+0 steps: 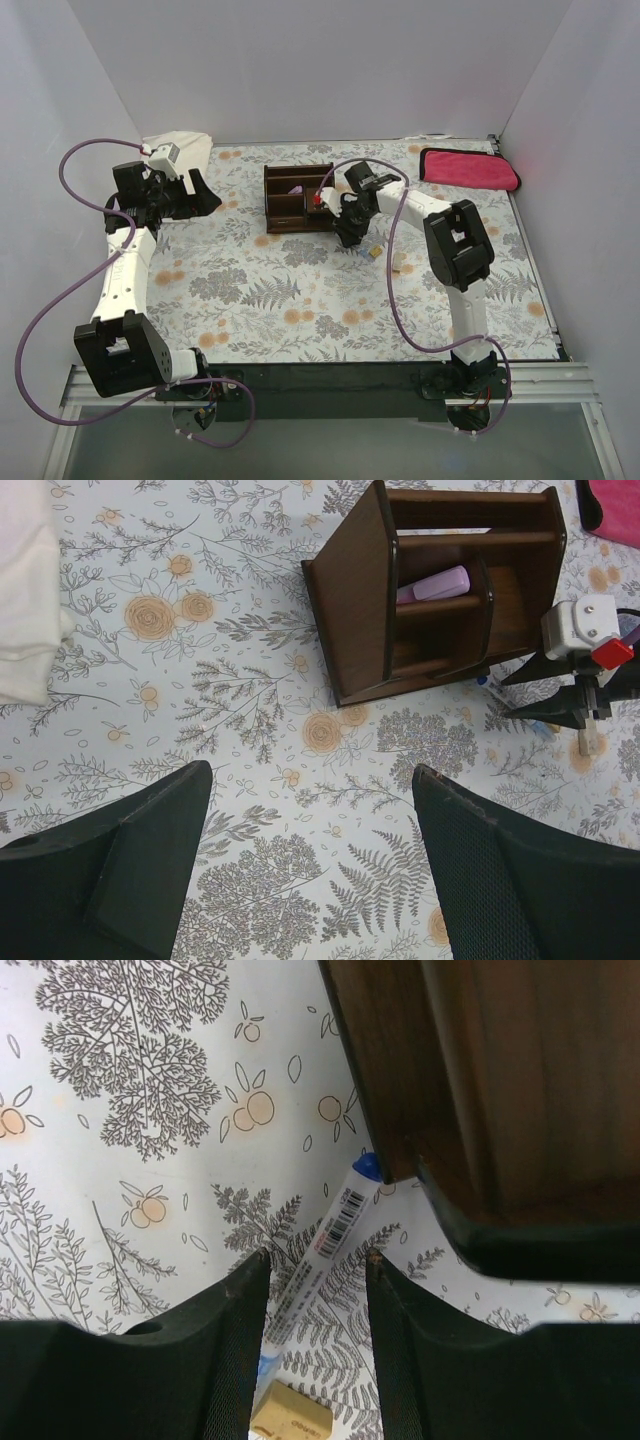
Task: Sort the stationery into containers
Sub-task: Pick up the pen from the center of the board, then place the pen in the storage box.
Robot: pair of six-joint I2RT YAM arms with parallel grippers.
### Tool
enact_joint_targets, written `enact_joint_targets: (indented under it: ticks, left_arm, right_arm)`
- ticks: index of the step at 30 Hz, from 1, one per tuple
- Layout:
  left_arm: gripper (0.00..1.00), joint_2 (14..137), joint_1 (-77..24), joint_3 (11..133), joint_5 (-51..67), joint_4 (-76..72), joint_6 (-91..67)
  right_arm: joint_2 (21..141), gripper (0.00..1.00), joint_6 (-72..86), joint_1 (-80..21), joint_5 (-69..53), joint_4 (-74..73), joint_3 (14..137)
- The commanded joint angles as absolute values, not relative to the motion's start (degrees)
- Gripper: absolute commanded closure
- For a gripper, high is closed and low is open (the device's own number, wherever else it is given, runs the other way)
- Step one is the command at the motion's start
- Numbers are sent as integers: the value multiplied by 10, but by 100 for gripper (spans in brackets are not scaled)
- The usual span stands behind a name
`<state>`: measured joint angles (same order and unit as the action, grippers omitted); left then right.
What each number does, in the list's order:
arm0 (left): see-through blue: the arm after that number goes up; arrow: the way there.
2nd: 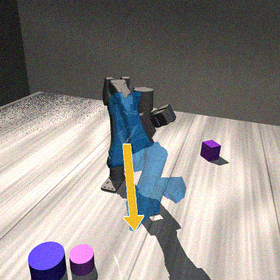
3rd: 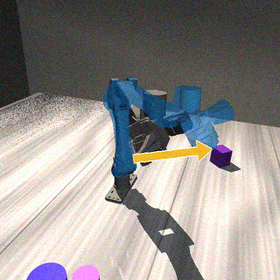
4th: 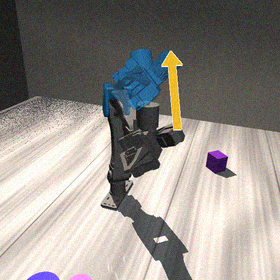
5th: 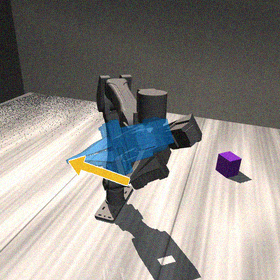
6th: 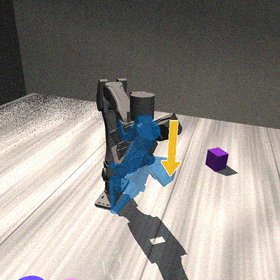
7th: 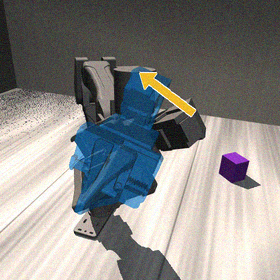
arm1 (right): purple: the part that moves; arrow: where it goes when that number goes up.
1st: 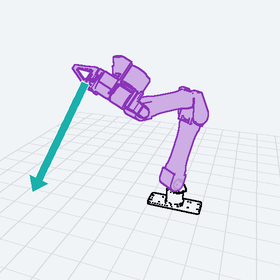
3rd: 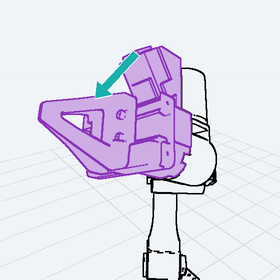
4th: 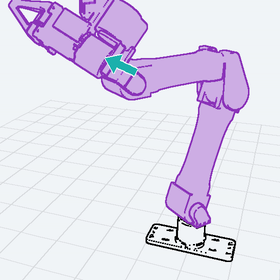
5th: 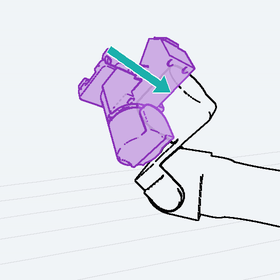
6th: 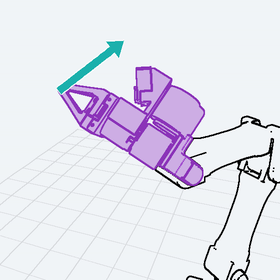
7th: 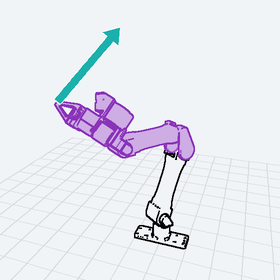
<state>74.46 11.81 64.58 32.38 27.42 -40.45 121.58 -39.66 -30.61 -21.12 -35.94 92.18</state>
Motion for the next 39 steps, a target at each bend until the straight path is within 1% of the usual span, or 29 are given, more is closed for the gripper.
enact_joint_targets:
  ticks: [1,2,3,4,5,6,7,10,13,14,16,17,18,19,21,23,24,25,26,27,28,29,30,34,36,39]
  left_arm:
    - [20,733,117,651,326,279,-402]
    - [20,734,117,650,326,278,-403]
    - [20,735,117,651,327,279,-402]
    - [20,735,117,651,327,277,-403]
    - [20,735,117,650,327,278,-403]
    - [20,735,116,650,328,277,-402]
    - [20,735,117,650,329,277,-402]
    - [20,736,117,644,330,269,-403]
    - [20,736,116,638,332,257,-405]
    - [20,737,116,636,332,251,-407]
    - [20,738,117,636,337,247,-410]
    - [20,740,117,637,337,243,-411]
    - [20,741,117,637,339,243,-412]
    - [20,741,116,637,339,243,-411]
    - [20,743,117,641,341,243,-412]
    - [20,743,117,640,341,243,-411]
    - [20,744,116,640,341,244,-411]
    - [20,744,117,641,342,245,-411]
    - [20,746,117,641,343,247,-413]
    - [20,748,117,641,343,248,-414]
    - [20,749,117,641,344,249,-415]
    - [20,751,117,641,345,250,-419]
    - [20,751,117,643,345,253,-420]
    - [21,758,117,655,345,272,-413]
    - [20,759,116,657,343,279,-408]
    - [20,763,117,664,341,292,-407]
  right_arm:
    - [1233,53,-394,-317,-192,-362,943]
    - [1235,56,-394,-320,-186,-362,943]
    - [1238,62,-395,-322,-183,-362,942]
    - [1238,75,-395,-323,-179,-362,940]
    - [1238,83,-396,-326,-177,-364,938]
    - [1229,93,-396,-326,-176,-365,933]
    - [1222,99,-396,-327,-178,-368,928]
    - [1189,99,-409,-328,-198,-415,925]
    - [1157,99,-435,-326,-254,-482,960]
    - [1153,99,-444,-326,-285,-508,999]
    - [1156,99,-448,-326,-310,-560,1053]
    - [1158,99,-472,-325,-354,-579,1078]
    - [1160,99,-482,-325,-373,-596,1138]
    - [1163,99,-487,-324,-395,-612,1166]
    - [1167,99,-497,-314,-482,-604,1252]
    - [1175,99,-449,-302,-539,-500,1294]
    - [1179,99,-372,-298,-554,-445,1300]
    - [1179,99,-338,-289,-572,-390,1285]
    - [1176,99,-291,-286,-590,-230,1264]
    - [1168,99,-187,-283,-591,-153,1232]
    - [1166,99,-152,-280,-588,-69,1183]
    - [1173,99,-119,-280,-580,37,1167]
    - [1184,99,-83,-280,-576,71,1165]
    - [1265,99,10,-275,-562,135,1246]
    - [1300,99,39,-274,-552,189,1255]
    - [1334,99,49,-274,-540,219,1277]
